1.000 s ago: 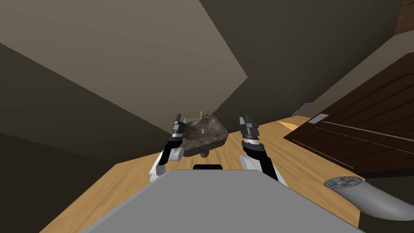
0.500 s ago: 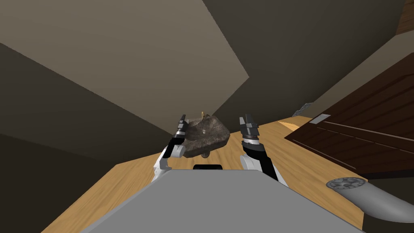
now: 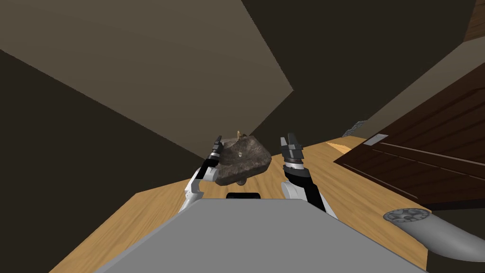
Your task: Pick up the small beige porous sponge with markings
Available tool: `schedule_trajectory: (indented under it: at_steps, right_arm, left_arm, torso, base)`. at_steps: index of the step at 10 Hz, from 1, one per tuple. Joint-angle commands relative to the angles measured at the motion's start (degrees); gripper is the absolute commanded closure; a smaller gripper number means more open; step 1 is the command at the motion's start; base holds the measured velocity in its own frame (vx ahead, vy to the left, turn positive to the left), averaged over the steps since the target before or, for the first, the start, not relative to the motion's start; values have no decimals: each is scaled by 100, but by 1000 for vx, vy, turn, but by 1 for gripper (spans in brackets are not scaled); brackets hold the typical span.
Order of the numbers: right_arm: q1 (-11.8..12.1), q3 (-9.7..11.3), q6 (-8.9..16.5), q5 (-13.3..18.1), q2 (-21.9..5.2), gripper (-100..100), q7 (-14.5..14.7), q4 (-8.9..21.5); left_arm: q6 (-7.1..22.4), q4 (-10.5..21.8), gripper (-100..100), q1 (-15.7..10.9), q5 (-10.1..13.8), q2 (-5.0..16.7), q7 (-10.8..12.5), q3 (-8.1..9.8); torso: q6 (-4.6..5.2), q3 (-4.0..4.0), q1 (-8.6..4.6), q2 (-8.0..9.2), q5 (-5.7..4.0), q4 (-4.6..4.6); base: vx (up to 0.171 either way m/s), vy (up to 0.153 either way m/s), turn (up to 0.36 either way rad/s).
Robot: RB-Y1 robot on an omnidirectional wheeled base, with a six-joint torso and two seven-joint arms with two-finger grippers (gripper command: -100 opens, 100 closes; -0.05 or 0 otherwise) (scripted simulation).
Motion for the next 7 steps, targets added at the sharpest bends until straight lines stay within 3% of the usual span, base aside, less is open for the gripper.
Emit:
schedule_trajectory:
  at_steps: [1,4,7]
  right_arm:
    - [0,0,0,0,0,0,0,0]
    - [0,0,0,0,0,0,0,0]
    - [0,0,0,0,0,0,0,0]
  left_arm:
    - [286,206,-100,-205,12,30,-43,-36]
    - [741,401,-100,-383,24,53,-79,-74]
    - [1307,796,-100,-746,42,69,-150,-148]
  torso:
    - [0,0,0,0,0,0]
    - [0,-3,9,-5,2,-1]
    - [-1,-3,3,-5,1,-1]
  base:
    - [10,24,-4]
    - [20,39,-10]
    - [20,29,-13]
